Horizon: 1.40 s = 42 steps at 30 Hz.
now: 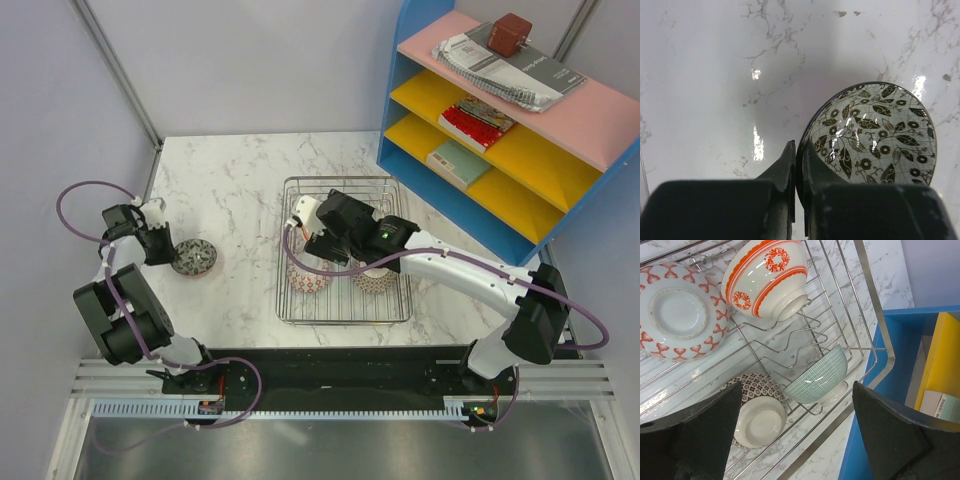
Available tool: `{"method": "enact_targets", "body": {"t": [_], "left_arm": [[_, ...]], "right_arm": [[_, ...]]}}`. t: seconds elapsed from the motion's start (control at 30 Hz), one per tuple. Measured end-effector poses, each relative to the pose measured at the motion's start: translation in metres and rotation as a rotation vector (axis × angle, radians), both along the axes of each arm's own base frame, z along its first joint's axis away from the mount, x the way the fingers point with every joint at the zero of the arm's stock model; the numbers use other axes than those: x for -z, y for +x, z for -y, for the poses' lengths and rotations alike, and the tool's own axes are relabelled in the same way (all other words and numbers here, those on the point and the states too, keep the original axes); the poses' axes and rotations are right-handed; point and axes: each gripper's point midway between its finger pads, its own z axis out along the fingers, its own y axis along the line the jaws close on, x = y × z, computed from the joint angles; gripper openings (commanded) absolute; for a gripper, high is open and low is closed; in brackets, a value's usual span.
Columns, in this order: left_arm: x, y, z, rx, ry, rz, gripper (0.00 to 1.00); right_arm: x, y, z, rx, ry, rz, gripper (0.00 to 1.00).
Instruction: Load the bowls into the dish rack
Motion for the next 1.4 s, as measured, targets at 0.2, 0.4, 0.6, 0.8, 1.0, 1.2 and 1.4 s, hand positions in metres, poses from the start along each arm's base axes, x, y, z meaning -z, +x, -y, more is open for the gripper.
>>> {"method": "enact_targets", "body": {"t": [0.2,0.4,0.6,0.8,1.0,1.2,1.4], "left_arm": [[-0.016,0.005,0.021,0.064,-0.052,0.037,0.02],[-0.07,0.039,0.069,0.243,-0.023,0.155,0.02],[-0.129,0.066,0.163,0.516,-0.019,0.3,0.02],[-0.16,0.064,0.248,0.742,-0.076,0.364,0.02],[-0.164,0.056,0.291,0.867,-0.147,0.364,0.02],[-0.168,0.032,0.333,1.003,-0.217,0.361,0.02],[-0.174,0.01,0.359,1.102,-0.286,0.362,0.02]], "right_arm": [[0.004,0.004,0.001,0.023,0.062,-0.053,0.98],[-0.008,0.015,-0.002,0.064,0.208,-0.131,0.98],[-0.023,0.017,-0.014,0.035,0.435,-0.308,0.98],[-0.033,0.021,-0.01,-0.01,0.702,-0.6,0.98],[-0.031,-0.003,-0.02,-0.087,0.832,-0.823,0.98],[-0.031,-0.014,-0.023,-0.125,0.928,-0.953,0.98],[-0.029,-0.016,-0.023,-0.128,0.963,-0.995,0.98]]}}
